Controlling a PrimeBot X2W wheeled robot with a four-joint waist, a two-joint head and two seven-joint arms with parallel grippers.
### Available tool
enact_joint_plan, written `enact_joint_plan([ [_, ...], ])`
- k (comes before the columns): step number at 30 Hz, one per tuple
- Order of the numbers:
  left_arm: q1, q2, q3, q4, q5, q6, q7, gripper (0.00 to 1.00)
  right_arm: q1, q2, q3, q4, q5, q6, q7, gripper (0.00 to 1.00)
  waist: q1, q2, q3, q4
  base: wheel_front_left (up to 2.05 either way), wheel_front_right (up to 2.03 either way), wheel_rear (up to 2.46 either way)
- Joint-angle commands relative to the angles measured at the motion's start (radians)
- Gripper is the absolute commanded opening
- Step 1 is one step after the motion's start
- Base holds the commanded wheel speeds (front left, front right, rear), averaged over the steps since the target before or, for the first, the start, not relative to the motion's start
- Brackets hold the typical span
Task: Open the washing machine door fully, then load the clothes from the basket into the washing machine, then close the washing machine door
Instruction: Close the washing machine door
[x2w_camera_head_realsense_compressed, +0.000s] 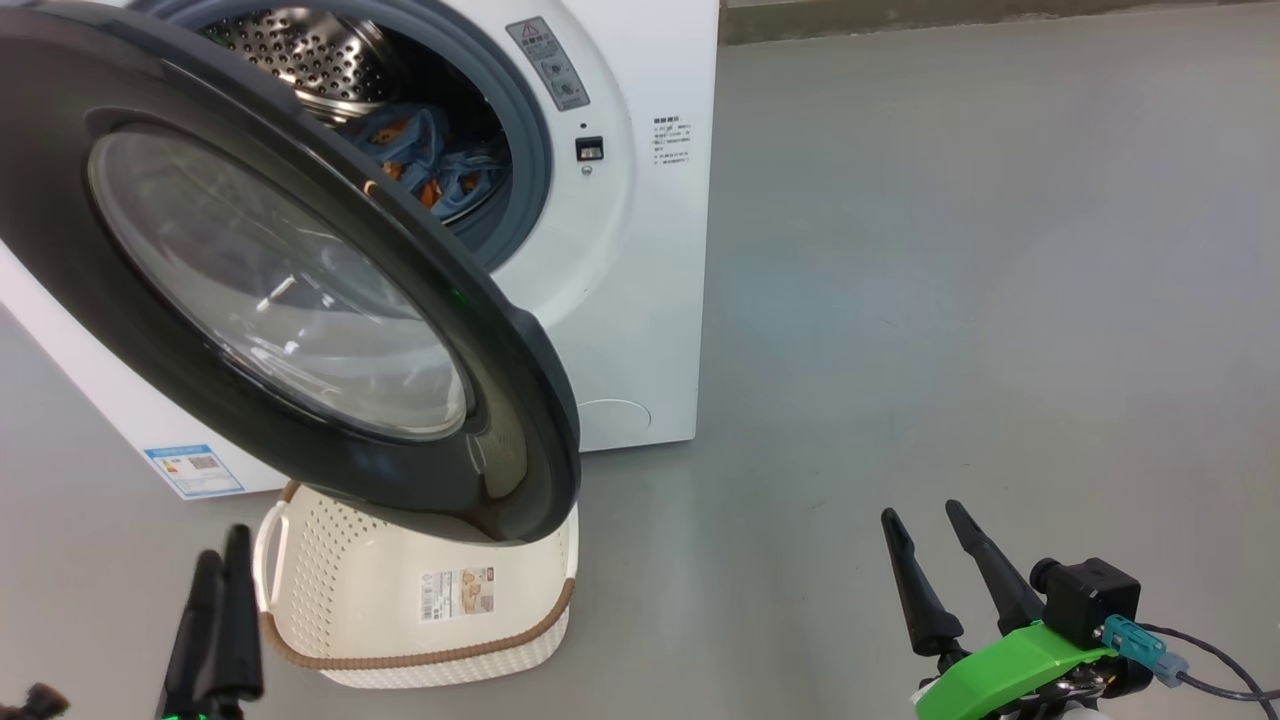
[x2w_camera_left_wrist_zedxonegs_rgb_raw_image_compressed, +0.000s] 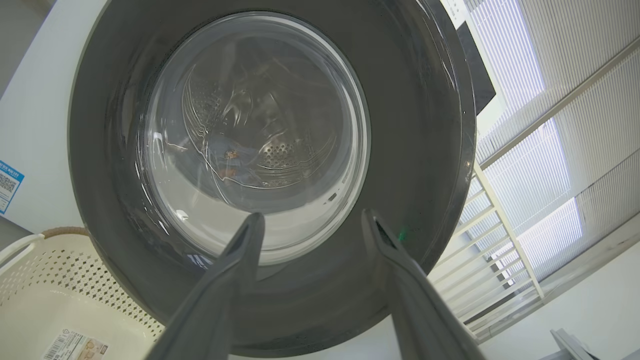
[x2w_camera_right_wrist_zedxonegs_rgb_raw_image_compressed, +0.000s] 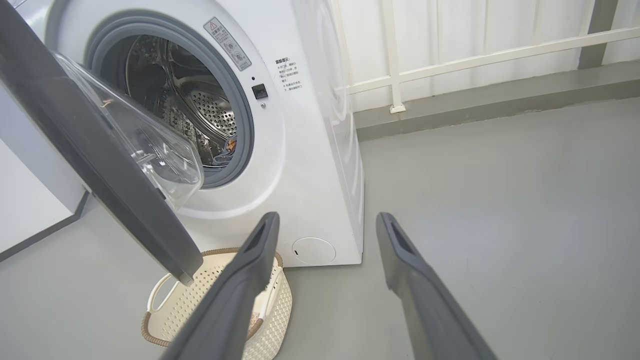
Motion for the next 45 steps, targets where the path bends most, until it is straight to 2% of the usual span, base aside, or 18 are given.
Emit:
enact_joint_plan([
  [1,-0.044,0.043,0.013,-0.007,0.037,-0.01,-0.022,1.0,-0.02,0.004,0.024,-0.023,0.002,0.002,-0.012,1.0,0.0,0.0,0.0,-0.001,0.0,0.0,0.0],
  [3,-0.054,0.068,-0.008,0.014,0.098,-0.01,-0.035,1.0,-0.02,0.004,0.023,-0.023,0.002,0.002,-0.012,1.0,0.0,0.0,0.001,0.0,0.0,0.0,0.0],
  [11,-0.064,0.003,0.111,0.034,0.384,-0.01,-0.037,1.0,-0.018,0.004,0.019,-0.027,0.0,0.002,-0.012,1.0,0.0,0.0,0.006,0.0,0.0,0.0,0.0],
  [19,-0.058,-0.017,0.156,0.068,0.647,-0.01,-0.038,1.0,-0.019,0.004,0.017,-0.028,-0.002,0.002,-0.012,1.0,0.0,0.0,0.01,0.002,0.0,0.0,0.0],
  [25,-0.056,-0.057,0.209,0.09,0.844,-0.01,-0.038,1.0,-0.021,0.004,0.017,-0.027,-0.003,0.002,-0.012,1.0,0.0,0.0,0.012,0.003,0.0,0.0,0.0],
  [33,-0.047,-0.107,0.263,0.158,0.969,-0.008,-0.038,1.0,-0.023,0.004,0.019,-0.023,-0.004,0.002,-0.012,1.0,0.0,0.0,0.013,0.0,0.0,0.0,0.0],
  [34,-0.044,-0.121,0.278,0.205,0.977,-0.001,-0.038,1.0,-0.023,0.004,0.018,-0.022,-0.004,0.002,-0.012,1.0,0.0,0.0,0.012,-0.001,0.0,0.0,0.0],
  [38,-0.057,-0.135,0.295,0.271,0.984,0.003,-0.038,1.0,-0.023,0.004,0.018,-0.021,-0.005,0.002,-0.012,1.0,0.0,0.0,0.011,-0.003,0.0,0.0,0.0],
  [45,-0.073,-0.144,0.306,0.301,0.996,0.002,-0.038,1.0,-0.02,0.004,0.017,-0.022,-0.006,0.002,-0.012,1.0,0.0,0.0,0.009,-0.002,0.0,0.0,0.0],
])
